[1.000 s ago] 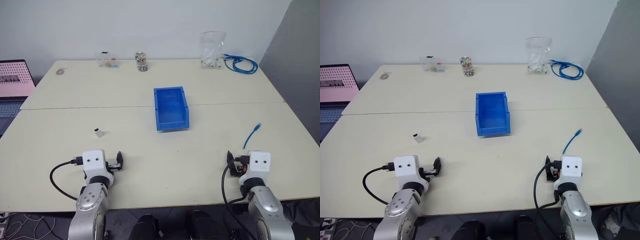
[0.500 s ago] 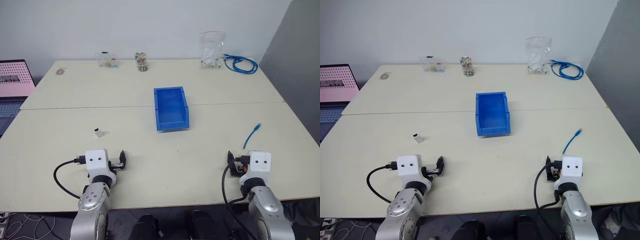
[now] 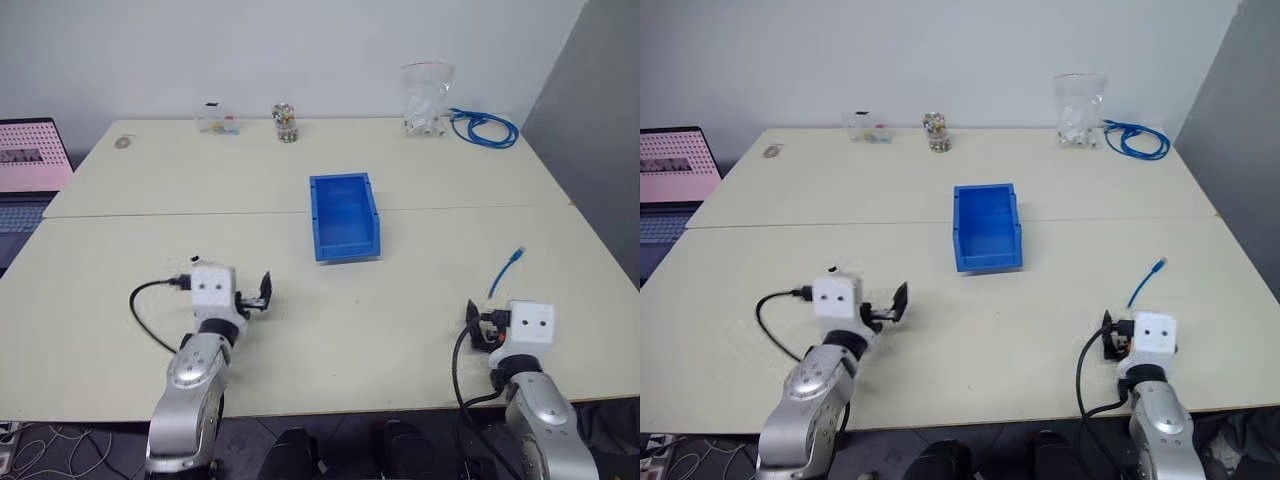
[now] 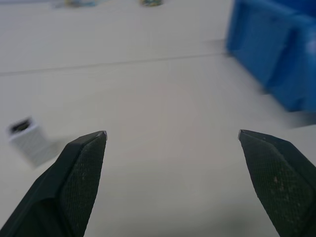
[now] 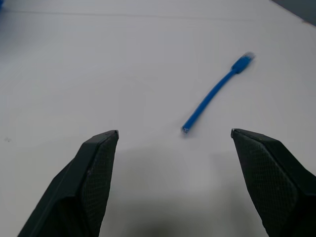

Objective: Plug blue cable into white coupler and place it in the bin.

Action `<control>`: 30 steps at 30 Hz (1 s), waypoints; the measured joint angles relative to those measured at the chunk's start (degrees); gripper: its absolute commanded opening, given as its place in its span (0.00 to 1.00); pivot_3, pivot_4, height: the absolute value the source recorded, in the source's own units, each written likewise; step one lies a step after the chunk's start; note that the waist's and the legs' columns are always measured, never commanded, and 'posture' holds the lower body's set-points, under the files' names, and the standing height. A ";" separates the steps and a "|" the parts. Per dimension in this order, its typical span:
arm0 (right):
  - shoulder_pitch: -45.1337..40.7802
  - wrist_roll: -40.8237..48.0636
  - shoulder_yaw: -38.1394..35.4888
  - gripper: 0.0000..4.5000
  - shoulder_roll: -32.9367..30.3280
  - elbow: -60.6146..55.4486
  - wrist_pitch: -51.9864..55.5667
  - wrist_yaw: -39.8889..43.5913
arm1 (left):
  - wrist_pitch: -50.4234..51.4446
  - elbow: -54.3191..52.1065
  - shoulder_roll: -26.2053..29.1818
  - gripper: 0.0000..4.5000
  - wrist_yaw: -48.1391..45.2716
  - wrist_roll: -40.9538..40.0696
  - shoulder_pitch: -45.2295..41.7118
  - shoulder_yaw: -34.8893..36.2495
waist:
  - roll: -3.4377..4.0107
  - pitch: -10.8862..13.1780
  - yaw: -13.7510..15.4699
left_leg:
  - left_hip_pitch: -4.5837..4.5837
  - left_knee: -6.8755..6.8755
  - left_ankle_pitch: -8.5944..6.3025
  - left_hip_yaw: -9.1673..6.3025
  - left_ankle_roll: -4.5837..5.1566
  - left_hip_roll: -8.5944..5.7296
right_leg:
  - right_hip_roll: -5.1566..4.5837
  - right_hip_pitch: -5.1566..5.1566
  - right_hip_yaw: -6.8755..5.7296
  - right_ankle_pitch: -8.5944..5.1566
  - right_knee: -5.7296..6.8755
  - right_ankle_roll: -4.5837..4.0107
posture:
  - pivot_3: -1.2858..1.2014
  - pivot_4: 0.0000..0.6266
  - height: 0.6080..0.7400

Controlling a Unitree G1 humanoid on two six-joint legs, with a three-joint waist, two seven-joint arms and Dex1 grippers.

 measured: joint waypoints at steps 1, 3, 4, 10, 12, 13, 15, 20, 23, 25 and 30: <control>-2.34 0.37 -1.49 0.86 -0.16 0.17 1.68 -0.48 | 0.24 1.47 2.40 1.00 -3.40 -0.64 -3.31 -1.85 | -0.02 0.03 0.03 | -0.01 0.02 0.01 -0.03 0.00 -0.02 | 0.02 -0.01 -0.03 0.01 0.03 0.01 | 0.52 0.24 1.00; -8.80 1.28 -4.19 0.86 -2.05 0.58 4.15 -1.01 | 0.61 3.50 5.62 1.00 -10.58 -2.14 -11.45 -5.14 | 0.01 0.05 -0.04 | 0.01 0.04 0.02 0.02 0.02 -0.06 | 0.12 -0.01 -0.06 0.05 0.07 0.05 | 0.52 0.24 1.00; -12.60 1.80 -5.77 0.86 -3.33 1.09 5.42 -1.24 | 0.96 4.13 6.65 1.00 -14.91 -3.46 -16.23 -7.13 | 0.00 0.05 -0.06 | 0.02 0.02 0.02 0.04 0.02 -0.07 | 0.13 0.01 -0.07 0.05 0.04 0.05 | 0.52 0.24 1.00; -25.26 2.79 -11.17 0.86 -8.11 18.03 10.52 -2.26 | -2.43 15.73 9.15 1.00 -37.05 -7.31 -32.70 -16.79 | 0.01 0.05 -0.17 | 0.00 -0.07 0.02 0.24 0.02 -0.12 | 0.14 -0.05 0.06 0.16 0.02 -0.21 | 0.52 0.24 1.00; -27.82 3.50 -12.13 0.86 -8.42 23.37 11.56 -2.33 | -4.71 19.53 8.85 1.00 -41.44 -7.30 -35.51 -18.73 | 0.03 0.06 -0.35 | 0.00 -0.08 0.01 0.31 0.03 -0.10 | 0.12 -0.07 0.12 0.16 0.03 -0.21 | 0.52 0.24 1.00; -28.93 3.94 -12.57 0.86 -8.52 25.62 11.69 -2.46 | -5.85 21.39 8.65 1.00 -43.08 -7.08 -36.46 -19.46 | 0.04 0.07 -0.38 | 0.01 -0.08 0.01 0.33 0.03 -0.10 | 0.11 -0.07 0.15 0.15 0.04 -0.21 | 0.52 0.24 1.00; -33.07 4.45 -13.86 0.86 -9.18 32.51 11.90 -3.28 | -9.79 27.29 7.12 1.00 -47.15 -5.82 -39.58 -22.04 | 0.07 0.09 -0.37 | 0.00 -0.05 0.02 0.34 0.05 -0.14 | 0.12 -0.07 0.13 0.16 0.06 -0.21 | 0.52 0.24 1.00; -40.76 5.13 -15.41 0.86 -10.84 44.53 8.97 -4.65 | -16.53 36.83 3.01 1.00 -49.44 -3.03 -44.08 -23.55 | 0.12 0.12 -0.42 | -0.01 -0.02 0.04 0.36 0.13 -0.14 | 0.14 -0.07 0.16 0.16 0.08 -0.21 | 0.52 0.24 1.00; -43.46 5.52 -15.53 0.86 -11.04 49.31 6.69 -4.76 | -18.28 38.52 1.65 1.00 -49.61 -2.31 -44.39 -23.63 | 0.12 0.11 -0.50 | 0.00 -0.03 0.04 0.34 0.13 -0.11 | 0.13 -0.07 0.17 0.17 0.12 -0.21 | 0.52 0.24 1.00; -45.00 5.78 -15.70 0.86 -11.13 53.53 5.63 -5.33 | -18.53 39.10 1.70 1.00 -50.22 -1.86 -44.37 -23.69 | 0.12 0.11 -0.47 | 0.00 -0.03 0.04 0.32 0.13 -0.10 | 0.13 -0.07 0.15 0.17 0.15 -0.21 | 0.52 0.24 1.00; -47.72 6.63 -16.24 0.86 -11.35 58.39 3.97 -7.18 | -18.39 39.06 2.45 1.00 -50.80 -1.69 -44.24 -23.67 | 0.12 0.11 -0.45 | 0.00 0.06 0.05 0.35 0.15 -0.14 | 0.12 -0.05 0.20 0.21 0.14 -0.15 | 0.52 0.24 1.00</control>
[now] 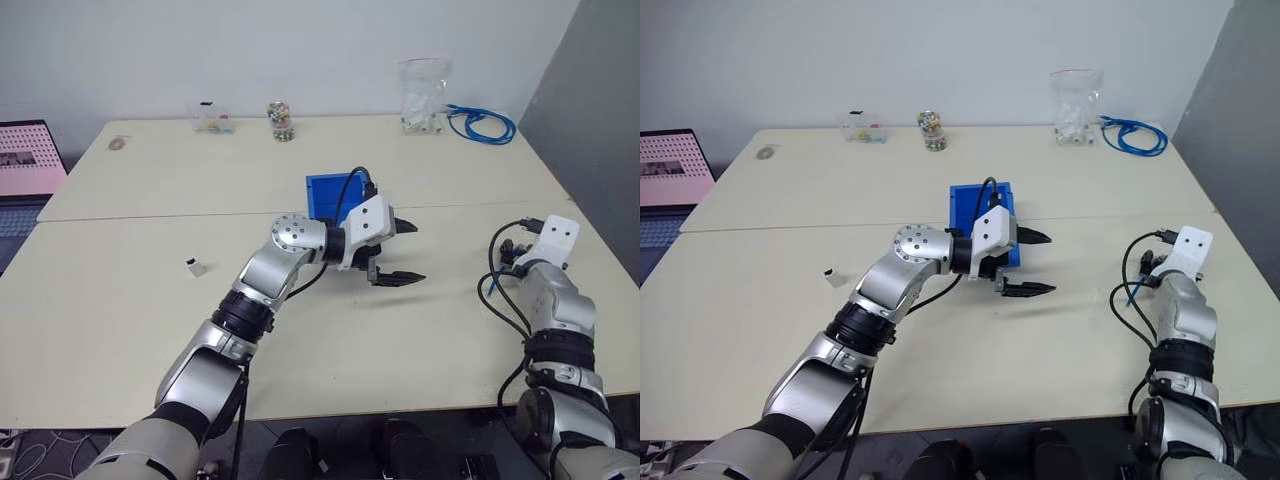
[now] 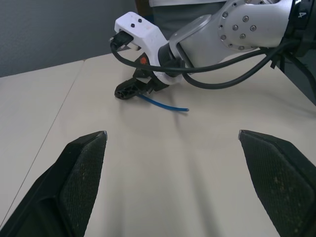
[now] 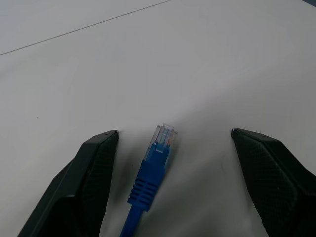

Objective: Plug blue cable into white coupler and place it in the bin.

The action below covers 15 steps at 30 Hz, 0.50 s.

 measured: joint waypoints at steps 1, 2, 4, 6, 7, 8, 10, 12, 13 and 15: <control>-0.21 0.00 0.05 0.86 0.00 0.43 -0.31 -0.14 | 0.04 -0.01 0.13 1.00 -0.07 0.01 0.11 0.01 | 0.00 0.00 0.00 | 0.00 0.00 0.01 0.00 0.01 0.00 | 0.00 0.00 0.00 0.00 0.00 0.00 | 0.52 0.24 1.00; -0.40 -0.01 0.15 0.86 0.00 0.83 -0.53 -0.49 | 0.19 -0.04 0.35 1.00 -0.18 0.01 0.32 0.01 | 0.00 0.00 0.00 | 0.00 0.00 0.02 0.00 0.03 0.00 | 0.00 0.01 0.00 0.00 0.00 0.00 | 0.52 0.24 1.00; -0.61 0.05 0.18 0.86 0.10 1.10 -0.63 -1.26 | 0.77 -0.25 0.57 1.00 -0.25 0.01 0.67 0.03 | 0.00 0.00 0.00 | 0.01 0.00 0.02 -0.01 0.04 0.00 | 0.00 0.01 0.00 0.00 0.02 0.00 | 0.52 0.24 1.00; -0.75 0.11 0.20 0.86 0.41 1.18 -0.65 -2.19 | 0.94 -0.54 0.78 1.00 -0.34 0.02 1.04 0.03 | 0.00 0.00 0.01 | 0.01 0.00 0.02 -0.03 0.04 0.00 | 0.00 0.01 -0.02 0.00 0.03 0.00 | 0.52 0.24 1.00; -0.77 0.15 0.17 0.86 0.63 1.17 -0.68 -2.57 | 0.98 -0.57 0.93 1.00 -0.35 0.04 1.06 0.03 | 0.00 0.00 0.02 | 0.00 0.00 0.03 -0.04 0.04 0.00 | 0.00 0.01 -0.03 0.00 0.03 0.00 | 0.52 0.24 1.00; -0.81 0.22 0.16 0.86 0.74 1.15 -0.69 -2.93 | 1.01 -0.63 1.05 1.00 -0.35 0.05 1.06 0.03 | 0.00 0.00 0.02 | 0.00 0.00 0.02 -0.04 0.04 0.00 | 0.00 0.01 -0.03 0.00 0.03 0.00 | 0.52 0.24 1.00; -0.89 0.37 -0.05 0.86 1.43 0.73 -0.53 -4.33 | 1.15 -0.86 1.11 1.00 -0.36 0.07 1.07 0.04 | 0.00 0.00 0.02 | 0.00 -0.01 0.02 -0.06 0.04 0.01 | 0.00 0.01 -0.03 0.00 0.04 0.00 | 0.52 0.24 1.00; -1.08 0.54 -0.60 0.86 2.45 -0.08 -0.05 -6.31 | 1.43 -1.32 1.12 1.00 -0.42 0.08 1.07 0.03 | -0.01 -0.01 0.02 | 0.00 -0.02 0.02 -0.10 0.04 0.03 | -0.01 0.01 -0.03 0.00 0.04 0.00 | 0.52 0.24 1.00; -1.08 0.65 -0.98 0.86 2.89 -0.71 0.41 -7.08 | 1.66 -1.64 1.14 1.00 -0.47 0.08 1.08 0.03 | -0.01 -0.01 0.03 | 0.00 -0.02 0.02 -0.13 0.04 0.03 | -0.01 0.01 -0.03 0.00 0.05 0.00 | 0.52 0.24 1.00; -1.06 1.07 -1.22 0.86 3.44 -1.74 1.41 -8.25 | 2.01 -1.83 1.23 1.00 -0.65 0.08 1.08 0.03 | 0.00 -0.01 0.02 | 0.00 -0.02 0.03 -0.16 0.04 0.03 | -0.01 0.02 -0.03 0.00 0.07 -0.01 | 0.52 0.24 1.00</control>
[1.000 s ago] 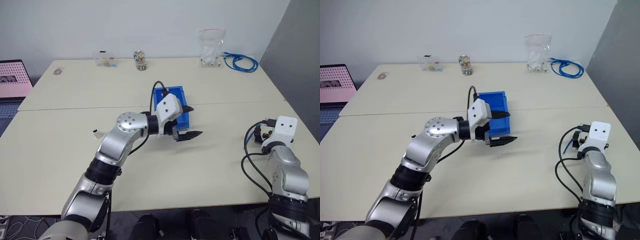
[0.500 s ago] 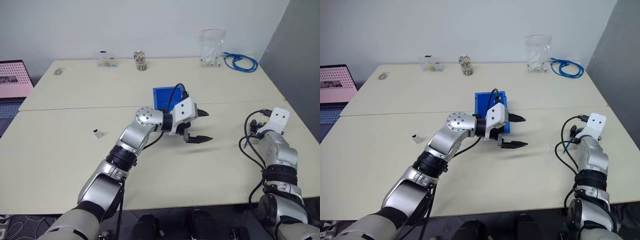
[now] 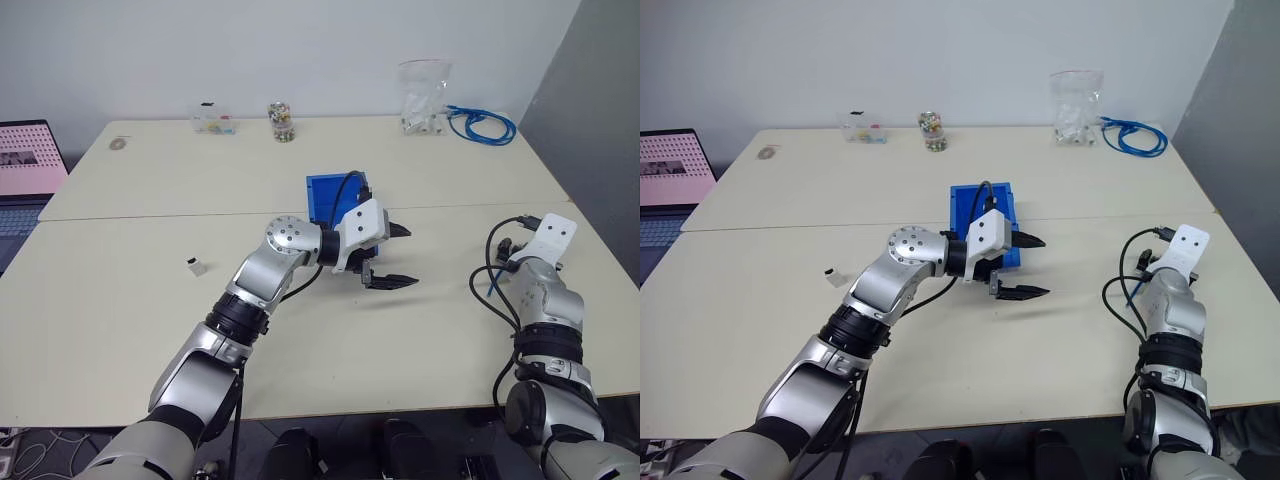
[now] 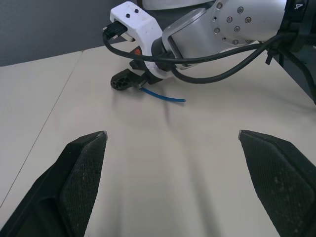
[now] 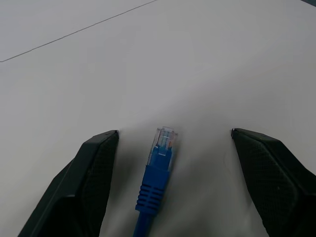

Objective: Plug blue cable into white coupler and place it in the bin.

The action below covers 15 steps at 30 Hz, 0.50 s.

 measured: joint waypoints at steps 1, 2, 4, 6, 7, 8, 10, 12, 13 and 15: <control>0.00 0.10 -0.19 0.86 0.32 -0.64 0.67 -0.41 | 0.10 0.00 0.10 1.00 -0.15 0.01 0.00 0.00 | 0.00 0.00 0.00 | 0.00 0.00 0.00 0.00 0.00 0.00 | 0.00 0.00 0.00 0.00 0.01 0.00 | 0.52 0.24 1.00; 0.02 0.37 -0.44 0.86 0.61 -1.33 1.32 -0.68 | 0.11 0.00 0.24 1.00 -0.23 0.03 0.00 0.00 | 0.00 0.00 -0.01 | 0.01 0.00 0.00 -0.01 0.00 0.00 | 0.00 0.00 0.00 0.00 0.02 0.00 | 0.52 0.24 1.00; 0.04 1.04 -0.86 0.86 1.10 -2.54 2.59 -1.29 | 0.12 0.00 0.48 1.00 -0.27 0.25 0.00 0.00 | 0.00 0.00 -0.03 | 0.01 0.00 0.00 0.00 0.00 0.00 | 0.00 0.00 -0.02 0.00 0.02 0.00 | 0.52 0.24 1.00; 0.03 1.19 -0.93 0.77 1.34 -3.27 3.43 -1.60 | 0.12 0.00 0.51 1.00 -0.28 0.41 0.00 0.00 | 0.00 0.00 -0.03 | 0.01 0.00 0.00 0.01 0.00 0.00 | 0.01 0.00 -0.03 0.00 0.02 0.00 | 0.52 0.24 1.00; 0.05 1.19 -0.96 0.74 1.37 -3.47 3.70 -1.72 | 0.13 0.01 0.51 1.00 -0.28 0.44 0.00 0.00 | 0.00 0.00 -0.03 | 0.02 0.00 0.00 0.01 0.00 0.00 | 0.01 0.00 -0.04 0.00 0.02 0.00 | 0.52 0.24 1.00; 0.08 1.19 -1.01 0.68 1.33 -3.60 3.95 -1.78 | 0.15 0.00 0.51 1.00 -0.28 0.55 0.00 0.00 | 0.00 0.00 -0.06 | 0.02 0.00 0.00 0.02 0.00 0.00 | 0.01 0.00 -0.04 0.00 0.02 0.00 | 0.52 0.24 1.00; 0.09 1.19 -1.03 0.59 1.32 -3.72 4.22 -1.93 | 0.18 0.00 0.51 1.00 -0.30 0.73 0.00 0.00 | 0.00 0.00 -0.16 | 0.04 0.00 0.00 0.04 0.00 0.01 | 0.01 0.00 -0.03 0.00 0.03 0.00 | 0.52 0.24 1.00; 0.25 1.16 -0.90 0.49 1.31 -3.90 4.31 -1.79 | 0.21 0.01 0.51 1.00 -0.33 0.92 0.00 0.00 | 0.01 0.00 -0.33 | 0.06 -0.01 0.00 0.05 0.00 0.03 | 0.01 0.00 -0.02 0.00 0.05 0.00 | 0.52 0.24 1.00; 0.42 1.12 -0.67 0.44 1.25 -3.98 4.24 -1.40 | 0.19 0.01 0.53 1.00 -0.32 0.97 0.00 0.00 | 0.01 0.00 -0.44 | 0.06 -0.01 0.00 0.05 0.00 0.03 | 0.01 0.00 -0.02 0.00 0.06 0.00 | 0.52 0.24 1.00; 0.75 1.08 0.34 0.32 1.06 -4.01 4.10 -0.21 | 0.12 0.02 0.59 1.00 -0.30 1.07 0.00 0.00 | 0.01 0.00 -0.82 | 0.09 -0.01 0.00 0.08 0.00 0.03 | 0.01 0.00 0.01 0.00 0.10 0.00 | 0.52 0.24 1.00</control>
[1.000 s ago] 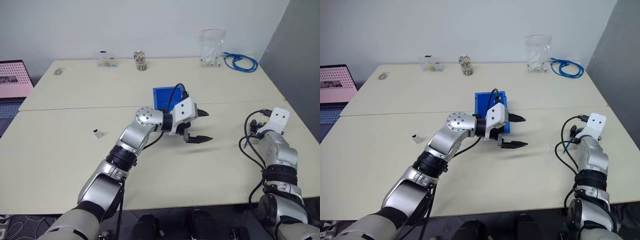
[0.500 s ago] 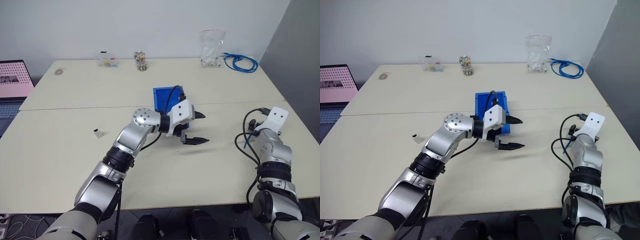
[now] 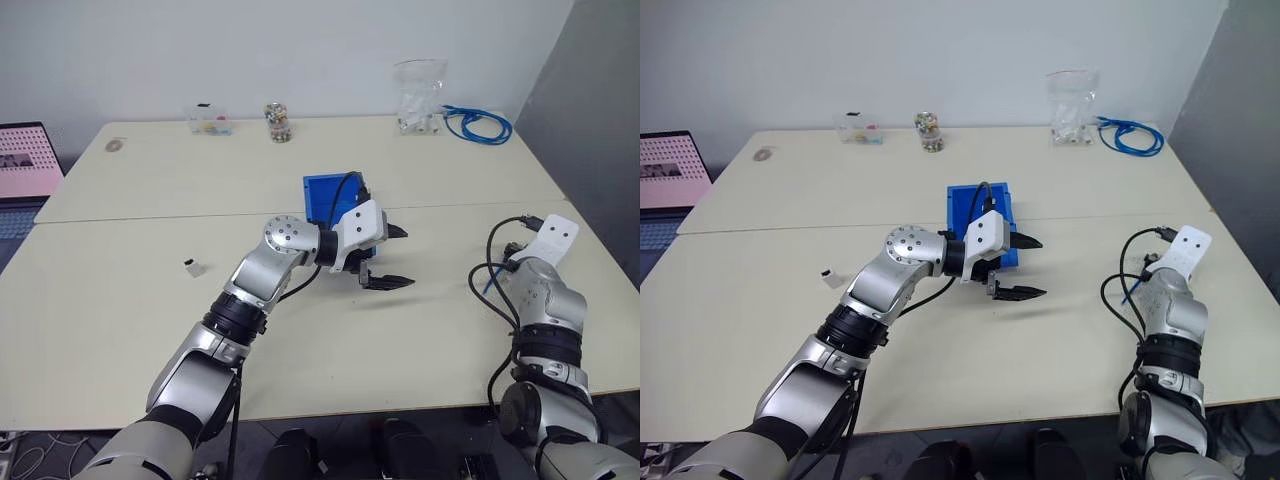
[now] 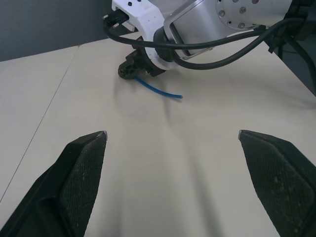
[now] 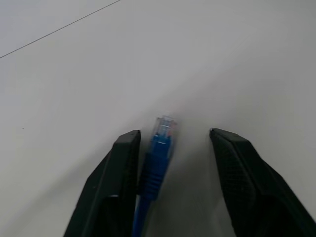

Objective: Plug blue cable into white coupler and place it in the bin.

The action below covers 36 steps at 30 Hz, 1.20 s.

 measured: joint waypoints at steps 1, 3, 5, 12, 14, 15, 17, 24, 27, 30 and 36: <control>0.09 -0.01 0.53 0.26 0.00 -0.06 0.00 0.43 | -0.01 0.00 0.01 1.00 0.00 0.04 0.00 0.00 | 0.00 0.00 -0.26 | 0.02 0.00 0.00 0.02 0.00 0.00 | 0.00 0.00 0.02 0.00 0.05 0.00 | 0.52 0.24 1.00; 0.45 -0.07 1.71 0.14 -0.02 -0.34 -0.08 1.45 | -0.04 0.00 0.01 1.00 -0.01 0.12 0.00 0.00 | 0.00 0.00 -0.64 | 0.07 0.00 0.00 0.05 0.00 0.00 | 0.00 -0.02 0.05 -0.02 0.17 -0.02 | 0.52 0.24 1.00; 0.95 -0.37 2.98 0.05 -0.24 -0.51 -0.41 2.32 | -0.04 -0.01 0.01 1.00 -0.02 0.14 0.01 0.00 | 0.00 0.00 -0.76 | 0.10 0.00 0.00 0.04 0.00 0.02 | 0.00 -0.02 0.05 -0.03 0.21 -0.03 | 0.52 0.24 1.00; 2.39 -1.50 5.48 0.05 -0.77 -1.29 -1.23 4.28 | -0.01 -0.02 0.15 1.00 -0.06 0.13 0.29 0.00 | 0.00 0.00 -0.74 | 0.10 0.01 0.00 0.04 0.00 0.01 | 0.02 -0.03 0.05 -0.04 0.24 -0.03 | 0.52 0.24 1.00; 3.60 -1.72 6.75 0.05 -1.69 -2.40 -1.04 6.72 | 0.01 -0.38 0.34 1.00 -0.11 0.12 0.55 0.00 | 0.00 0.00 -0.69 | 0.10 0.01 0.00 0.03 0.00 0.00 | 0.02 -0.03 0.03 -0.04 0.24 -0.03 | 0.52 0.24 1.00; 4.63 -1.72 8.17 0.05 -2.59 -3.42 -0.85 9.41 | 0.02 -1.05 0.74 1.00 -0.24 0.09 1.23 0.08 | 0.00 0.00 -0.76 | 0.12 0.00 0.00 0.05 0.00 0.01 | 0.02 -0.03 0.06 -0.04 0.24 -0.03 | 0.52 0.24 1.00; 7.25 -1.48 11.87 0.05 -4.66 -6.48 -0.77 16.04 | 0.03 -3.19 1.92 1.00 -0.97 -0.14 3.33 0.32 | 0.00 0.00 -0.93 | 0.12 -0.03 0.00 0.06 0.00 0.04 | 0.02 -0.06 0.10 -0.05 0.23 -0.03 | 0.52 0.24 1.00; 19.00 -0.67 31.69 0.05 -22.13 -24.02 -9.28 50.76 | 1.07 -17.85 13.81 1.00 -2.05 -4.48 25.62 7.58 | 0.21 0.19 -1.03 | 0.11 -0.06 -0.01 -0.09 0.00 0.08 | -0.06 -0.11 0.02 -0.27 0.22 0.15 | 0.52 0.24 1.00; 17.84 0.29 35.66 0.05 -23.40 -28.46 -12.09 59.28 | -0.69 -22.53 14.10 1.00 4.32 -4.29 37.64 12.74 | 0.12 0.24 -0.60 | 0.14 0.01 -0.01 -0.16 0.00 0.10 | -0.12 -0.04 0.04 -0.28 0.18 0.17 | 0.52 0.24 1.00; 12.44 0.08 42.22 0.05 -19.20 -28.87 -14.42 64.76 | -2.77 -29.16 13.63 1.00 10.43 -3.76 51.36 16.70 | -0.04 0.33 -0.29 | 0.10 -0.01 -0.02 -0.26 -0.02 0.14 | -0.15 -0.05 0.03 -0.28 0.15 0.15 | 0.52 0.24 1.00; 2.81 -2.15 53.35 0.05 -8.05 -19.60 -19.85 71.87 | -4.27 -42.36 8.47 1.00 21.85 -2.13 73.28 21.84 | -0.23 0.47 1.54 | 0.05 0.00 -0.03 -0.54 -0.04 0.10 | -0.25 0.00 -0.28 -0.33 -0.08 -0.03 | 0.52 0.24 1.00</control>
